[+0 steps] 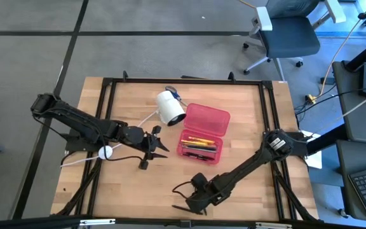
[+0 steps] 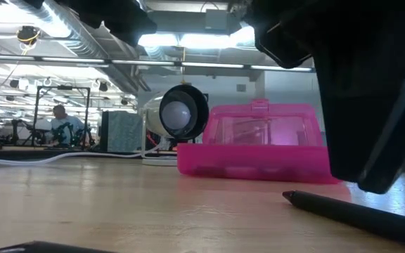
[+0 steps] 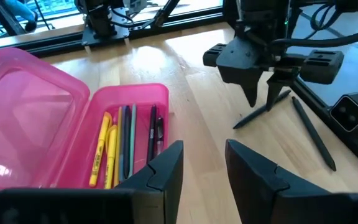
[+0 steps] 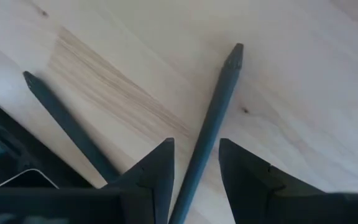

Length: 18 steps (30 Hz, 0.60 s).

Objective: Pick & place school supplies into a supply box
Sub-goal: Put the black pen into the pink supply box

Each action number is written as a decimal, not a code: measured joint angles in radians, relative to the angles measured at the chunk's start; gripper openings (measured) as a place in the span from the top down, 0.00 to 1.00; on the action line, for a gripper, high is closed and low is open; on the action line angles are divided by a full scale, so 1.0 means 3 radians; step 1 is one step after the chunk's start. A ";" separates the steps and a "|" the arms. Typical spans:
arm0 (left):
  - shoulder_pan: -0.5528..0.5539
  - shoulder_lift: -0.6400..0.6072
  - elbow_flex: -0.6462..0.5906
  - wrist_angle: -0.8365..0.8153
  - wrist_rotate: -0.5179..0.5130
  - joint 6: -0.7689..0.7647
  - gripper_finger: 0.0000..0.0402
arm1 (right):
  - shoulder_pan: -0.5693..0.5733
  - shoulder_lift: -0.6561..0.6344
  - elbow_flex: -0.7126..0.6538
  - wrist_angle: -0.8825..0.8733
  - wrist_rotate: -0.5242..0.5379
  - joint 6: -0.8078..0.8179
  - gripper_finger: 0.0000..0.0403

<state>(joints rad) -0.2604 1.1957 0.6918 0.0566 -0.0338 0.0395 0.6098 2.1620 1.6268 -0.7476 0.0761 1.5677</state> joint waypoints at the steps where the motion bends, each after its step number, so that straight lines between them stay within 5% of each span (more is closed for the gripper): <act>1: 0.0000 0.0000 0.0000 -0.0001 0.0000 0.0000 0.72 | 0.0000 0.0002 0.0000 -0.0002 0.0000 0.0004 0.68; 18: 0.0000 0.0003 0.0000 -0.0025 0.0000 0.0001 0.72 | -0.0001 0.0228 0.0014 0.0017 -0.0142 -0.0005 0.68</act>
<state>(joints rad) -0.2604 1.1965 0.6918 0.0492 -0.0338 0.0399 0.6094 2.2303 1.6310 -0.7423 0.0334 1.5661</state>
